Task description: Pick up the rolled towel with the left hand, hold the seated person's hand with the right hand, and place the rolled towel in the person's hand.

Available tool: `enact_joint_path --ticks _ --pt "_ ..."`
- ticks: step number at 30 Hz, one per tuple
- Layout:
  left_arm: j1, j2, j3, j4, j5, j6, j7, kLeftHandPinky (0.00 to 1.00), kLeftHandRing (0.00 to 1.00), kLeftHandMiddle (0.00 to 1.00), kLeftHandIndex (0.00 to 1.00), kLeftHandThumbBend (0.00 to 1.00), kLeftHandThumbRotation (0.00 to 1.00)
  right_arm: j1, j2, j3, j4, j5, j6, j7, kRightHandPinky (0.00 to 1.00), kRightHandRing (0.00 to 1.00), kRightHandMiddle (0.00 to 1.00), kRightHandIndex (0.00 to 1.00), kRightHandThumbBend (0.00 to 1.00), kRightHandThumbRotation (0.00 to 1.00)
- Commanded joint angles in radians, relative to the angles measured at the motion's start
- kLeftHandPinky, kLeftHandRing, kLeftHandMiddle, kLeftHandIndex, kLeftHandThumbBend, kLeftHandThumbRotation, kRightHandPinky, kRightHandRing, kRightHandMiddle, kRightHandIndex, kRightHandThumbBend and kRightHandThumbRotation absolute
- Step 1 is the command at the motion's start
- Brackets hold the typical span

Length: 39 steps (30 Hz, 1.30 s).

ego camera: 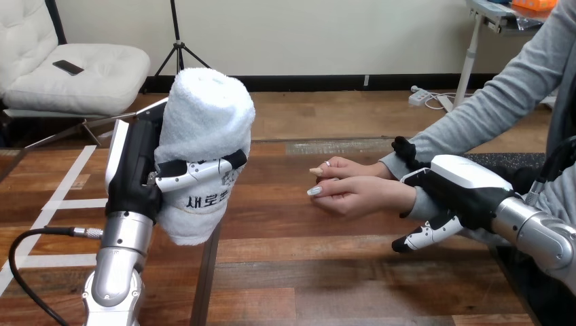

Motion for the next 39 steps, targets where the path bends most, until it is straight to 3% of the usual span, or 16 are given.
enact_joint_path --ticks 1,21,39 --pt "-0.046 0.009 0.002 -0.03 -0.007 -0.028 0.005 0.3 0.33 0.39 0.4 0.6 0.0 -0.019 -0.006 0.0 -0.022 -0.001 -0.004 -0.013 0.5 0.57 0.62 0.62 0.88 0.35" --pt "-0.04 0.014 0.003 -0.036 -0.001 -0.025 0.012 0.3 0.33 0.39 0.4 0.61 0.0 -0.021 0.001 -0.013 -0.02 0.03 0.003 0.027 0.49 0.54 0.58 0.58 0.77 0.26" --pt "-0.04 0.012 0.005 -0.036 -0.006 -0.025 0.009 0.29 0.33 0.39 0.4 0.61 0.0 -0.023 -0.002 -0.01 -0.018 0.029 -0.015 0.014 0.43 0.48 0.53 0.54 0.64 0.18"
